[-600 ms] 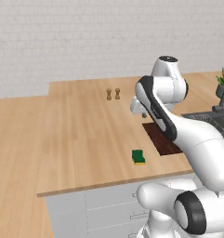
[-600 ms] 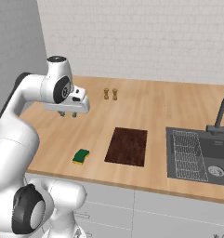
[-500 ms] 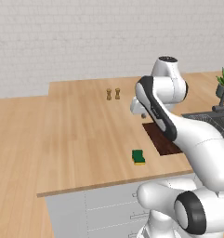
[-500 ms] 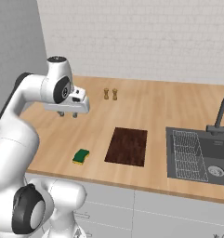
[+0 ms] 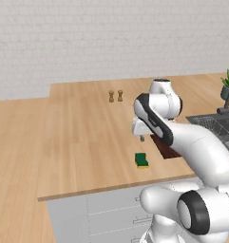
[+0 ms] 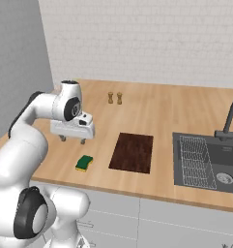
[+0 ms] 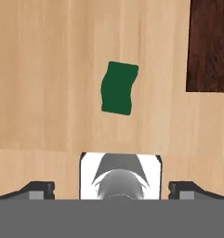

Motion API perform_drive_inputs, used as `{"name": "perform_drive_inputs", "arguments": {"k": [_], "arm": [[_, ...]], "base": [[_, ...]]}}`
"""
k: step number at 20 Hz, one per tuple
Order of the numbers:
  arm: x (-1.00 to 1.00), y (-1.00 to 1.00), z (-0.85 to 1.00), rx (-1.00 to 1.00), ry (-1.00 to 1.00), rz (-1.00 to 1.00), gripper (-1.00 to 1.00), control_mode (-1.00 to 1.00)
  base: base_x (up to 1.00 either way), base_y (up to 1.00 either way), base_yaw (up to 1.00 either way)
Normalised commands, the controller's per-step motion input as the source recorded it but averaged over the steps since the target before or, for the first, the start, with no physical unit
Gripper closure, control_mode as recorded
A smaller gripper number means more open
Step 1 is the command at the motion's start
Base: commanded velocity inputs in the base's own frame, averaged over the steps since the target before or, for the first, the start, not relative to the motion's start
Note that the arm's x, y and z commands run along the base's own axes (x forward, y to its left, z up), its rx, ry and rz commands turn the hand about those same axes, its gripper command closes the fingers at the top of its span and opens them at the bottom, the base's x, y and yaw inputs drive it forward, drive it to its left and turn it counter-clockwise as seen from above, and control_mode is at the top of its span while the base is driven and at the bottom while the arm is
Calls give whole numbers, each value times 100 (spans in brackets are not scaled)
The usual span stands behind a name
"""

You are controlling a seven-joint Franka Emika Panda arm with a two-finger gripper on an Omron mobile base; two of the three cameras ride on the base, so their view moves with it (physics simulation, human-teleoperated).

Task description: Pick up the sponge from the counter and clean the cutting board by briefly scrubbing or pressing down on the cutting board. Once finished, release the sponge.

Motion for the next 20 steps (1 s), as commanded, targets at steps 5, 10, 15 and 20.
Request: {"name": "perform_drive_inputs", "arguments": {"k": [5, 10, 15, 20], "arm": [[2, 0, -89, 0, 31, -16, -100, -100], [5, 0, -57, 0, 19, -14, -100, -100], [4, 0, -10, 0, 4, -6, -100, -100], [0, 0, -2, 0, -3, 0, -100, -100]], "base": [[0, 0, 0], [0, 0, 0], [0, 0, 0], [0, 0, 0]]}}
